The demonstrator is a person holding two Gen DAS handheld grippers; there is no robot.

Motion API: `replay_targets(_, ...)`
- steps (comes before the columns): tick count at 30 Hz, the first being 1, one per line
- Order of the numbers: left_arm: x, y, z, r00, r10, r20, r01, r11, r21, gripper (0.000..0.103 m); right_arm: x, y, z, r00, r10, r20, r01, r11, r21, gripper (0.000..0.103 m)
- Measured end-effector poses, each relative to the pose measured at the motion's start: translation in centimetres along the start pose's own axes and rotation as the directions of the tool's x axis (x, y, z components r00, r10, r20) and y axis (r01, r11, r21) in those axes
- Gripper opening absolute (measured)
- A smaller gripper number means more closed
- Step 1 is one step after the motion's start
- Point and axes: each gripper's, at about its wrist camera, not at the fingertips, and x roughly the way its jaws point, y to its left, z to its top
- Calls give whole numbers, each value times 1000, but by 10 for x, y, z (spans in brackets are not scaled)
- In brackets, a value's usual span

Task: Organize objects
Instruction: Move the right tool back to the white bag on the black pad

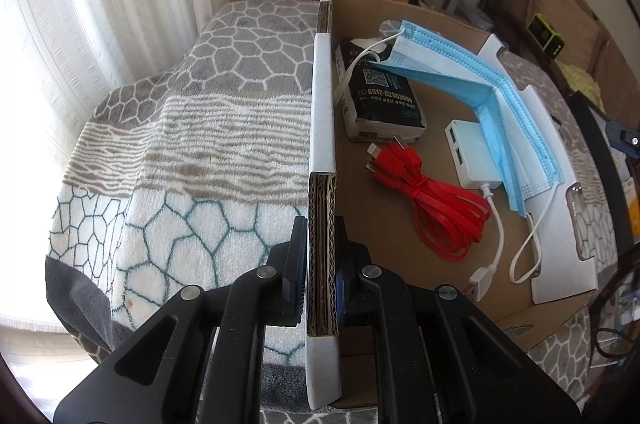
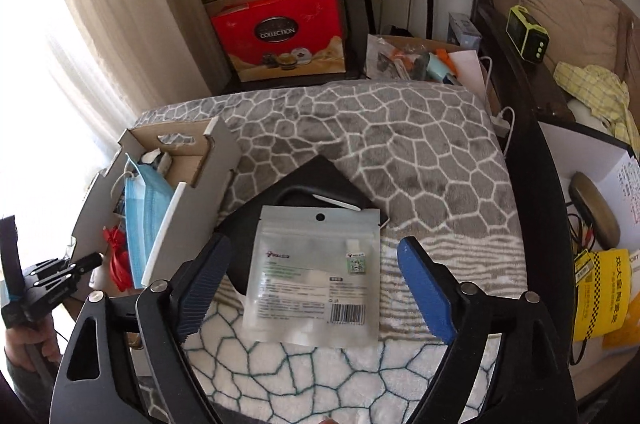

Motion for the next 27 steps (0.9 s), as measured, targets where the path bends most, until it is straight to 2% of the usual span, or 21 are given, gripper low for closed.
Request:
replay_targets(4,0,0,0,1000,0,0,0,1000,-1,10,8,-10,-2,1000,-11,-6,11,999,38,102)
replay_targets(9,1,2,-1,1000,-2,0,2,1000,-3,10,10,-15,-2,998,-56,32,54,997,48,102)
replay_targets(16,1,2,0,1000,-2,0,2,1000,-4,10,19,-22,2,997,-75,18,74,995,64,102)
replay_targets(23,1,1,-1,1000,-4,0,4,1000,-5,10,35,-28,13,998,-59,-22,61,994,95,102)
replay_targets(27,1,2,-1,1000,-4,0,4,1000,-5,10,47,-31,20,998,-41,-48,47,991,127,96)
